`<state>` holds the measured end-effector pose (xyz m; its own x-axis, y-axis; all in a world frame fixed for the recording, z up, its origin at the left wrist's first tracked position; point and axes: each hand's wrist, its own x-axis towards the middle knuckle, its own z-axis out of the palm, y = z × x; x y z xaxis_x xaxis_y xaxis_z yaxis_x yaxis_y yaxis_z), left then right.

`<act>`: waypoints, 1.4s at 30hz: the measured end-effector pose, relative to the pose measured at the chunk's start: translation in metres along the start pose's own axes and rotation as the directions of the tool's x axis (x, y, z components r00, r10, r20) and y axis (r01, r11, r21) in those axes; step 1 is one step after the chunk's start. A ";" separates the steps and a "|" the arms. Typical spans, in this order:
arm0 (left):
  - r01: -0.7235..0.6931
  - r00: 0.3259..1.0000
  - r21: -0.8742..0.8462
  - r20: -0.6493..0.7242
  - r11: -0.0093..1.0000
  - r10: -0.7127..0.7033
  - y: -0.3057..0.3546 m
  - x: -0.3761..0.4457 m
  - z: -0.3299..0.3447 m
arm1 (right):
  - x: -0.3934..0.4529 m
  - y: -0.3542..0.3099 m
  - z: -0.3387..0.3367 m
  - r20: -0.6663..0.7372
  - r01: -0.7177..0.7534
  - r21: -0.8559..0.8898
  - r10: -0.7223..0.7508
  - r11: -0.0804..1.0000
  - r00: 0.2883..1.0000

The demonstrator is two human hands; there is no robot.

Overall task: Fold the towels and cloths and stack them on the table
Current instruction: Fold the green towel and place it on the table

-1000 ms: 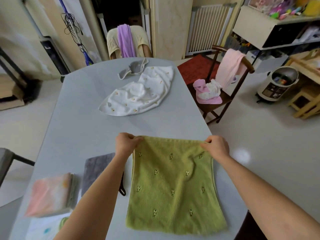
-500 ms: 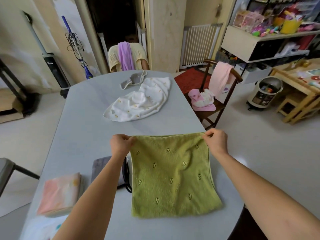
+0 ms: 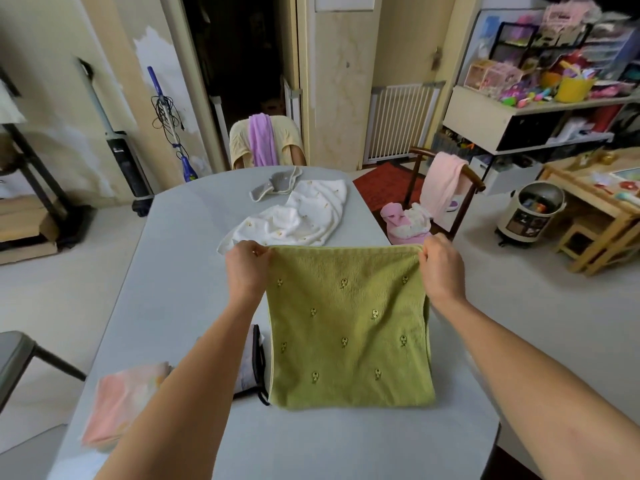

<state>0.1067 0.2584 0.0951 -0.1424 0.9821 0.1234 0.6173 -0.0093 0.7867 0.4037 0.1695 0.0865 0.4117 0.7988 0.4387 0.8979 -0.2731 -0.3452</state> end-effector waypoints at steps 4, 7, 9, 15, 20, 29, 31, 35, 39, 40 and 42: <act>-0.218 0.970 0.355 0.178 0.909 0.163 0.014 0.009 -0.012 | -0.006 0.002 -0.004 0.100 0.080 -0.077 -0.072 0.994 0.992; -0.268 0.963 0.262 0.056 0.927 0.263 0.038 0.019 -0.021 | 0.013 -0.002 -0.019 -0.074 0.027 -0.041 -0.030 0.999 0.997; -0.275 0.956 0.166 -0.060 0.947 0.288 0.057 0.023 -0.028 | 0.032 -0.018 -0.033 -0.155 -0.029 0.062 0.038 0.998 0.987; -0.273 0.934 -0.158 -0.278 0.949 0.223 0.082 -0.002 -0.045 | 0.034 -0.057 -0.058 -0.285 -0.129 0.468 0.288 0.874 0.914; -0.403 0.883 -0.311 -0.380 0.861 0.276 0.103 -0.028 -0.055 | 0.026 -0.077 -0.088 -0.247 -0.199 0.652 0.453 0.732 0.856; 0.022 0.993 0.037 0.115 0.999 -0.026 0.062 -0.024 -0.057 | 0.003 -0.065 -0.094 -0.242 -0.406 0.294 0.479 0.865 0.844; 0.160 0.918 0.165 0.337 0.973 -0.208 0.054 -0.026 -0.052 | 0.000 -0.059 -0.085 -0.157 -0.453 0.252 0.498 0.855 0.853; 0.193 0.846 0.293 0.433 0.936 -0.310 0.031 -0.033 -0.022 | -0.016 -0.042 -0.052 -0.015 -0.571 0.148 0.580 0.807 0.815; 0.220 0.866 0.325 0.369 0.920 -0.338 -0.016 -0.038 0.018 | -0.037 -0.009 -0.002 0.190 -0.618 -0.001 0.607 0.786 0.771; 0.257 0.858 0.341 0.350 0.904 -0.376 -0.029 -0.039 0.028 | -0.042 0.000 0.014 0.225 -0.620 -0.020 0.608 0.784 0.762; 0.301 0.850 0.357 0.319 0.884 -0.418 -0.049 -0.041 0.040 | -0.051 0.011 0.037 0.246 -0.616 -0.024 0.602 0.787 0.759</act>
<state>0.1133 0.2261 0.0274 -0.1324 0.8990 -0.4174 0.7791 0.3547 0.5169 0.3871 0.1458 0.0299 0.8149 0.5742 -0.0791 0.4570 -0.7203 -0.5218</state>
